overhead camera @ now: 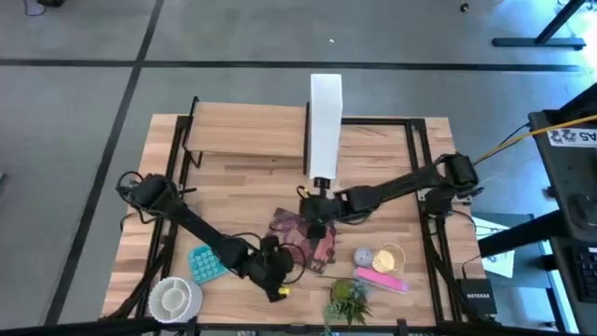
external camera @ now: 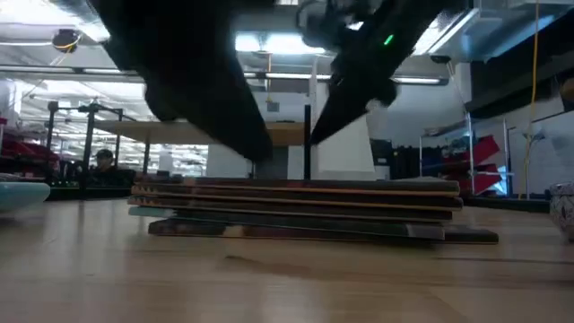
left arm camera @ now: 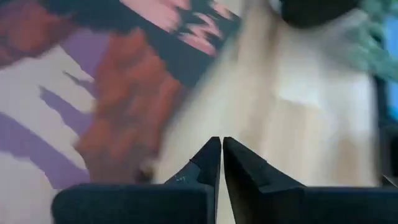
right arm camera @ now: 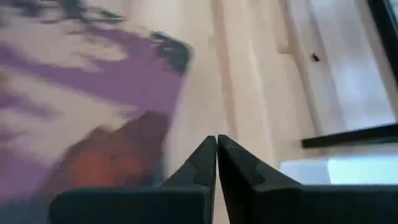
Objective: Stock shelves
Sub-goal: Adjust the books
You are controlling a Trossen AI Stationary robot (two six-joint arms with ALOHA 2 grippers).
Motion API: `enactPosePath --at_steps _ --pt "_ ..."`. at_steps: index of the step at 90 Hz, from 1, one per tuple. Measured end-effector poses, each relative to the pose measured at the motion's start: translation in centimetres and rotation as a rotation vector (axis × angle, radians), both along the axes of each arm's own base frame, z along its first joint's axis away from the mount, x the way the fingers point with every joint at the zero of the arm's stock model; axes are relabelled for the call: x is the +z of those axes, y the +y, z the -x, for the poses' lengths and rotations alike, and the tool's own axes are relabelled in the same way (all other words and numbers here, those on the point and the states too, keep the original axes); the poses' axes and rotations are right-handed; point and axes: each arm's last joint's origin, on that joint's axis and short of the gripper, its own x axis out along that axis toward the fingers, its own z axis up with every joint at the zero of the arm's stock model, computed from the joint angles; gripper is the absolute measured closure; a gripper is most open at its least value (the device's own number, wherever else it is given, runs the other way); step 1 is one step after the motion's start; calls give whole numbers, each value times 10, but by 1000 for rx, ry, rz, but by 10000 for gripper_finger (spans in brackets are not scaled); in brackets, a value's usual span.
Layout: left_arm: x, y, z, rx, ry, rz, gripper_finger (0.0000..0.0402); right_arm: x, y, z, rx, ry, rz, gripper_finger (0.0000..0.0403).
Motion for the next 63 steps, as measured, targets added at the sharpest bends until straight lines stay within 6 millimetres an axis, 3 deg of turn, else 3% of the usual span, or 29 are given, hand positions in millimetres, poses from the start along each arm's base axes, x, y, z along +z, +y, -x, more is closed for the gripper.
enactPosePath --at_steps 6,15,31,45,63 --pt "15 -6 7 7 58 -1 400 8 11 11 11 22 -57 403" --pt "36 0 22 89 208 -43 400 3 22 25 1 131 -117 403" --pt "35 31 54 320 510 -224 400 -12 29 46 -75 290 -182 403" --pt "7 51 57 349 583 -249 400 -33 28 58 -105 388 -306 403" --pt "-35 66 46 278 482 -117 401 -53 25 65 -132 364 -346 403"
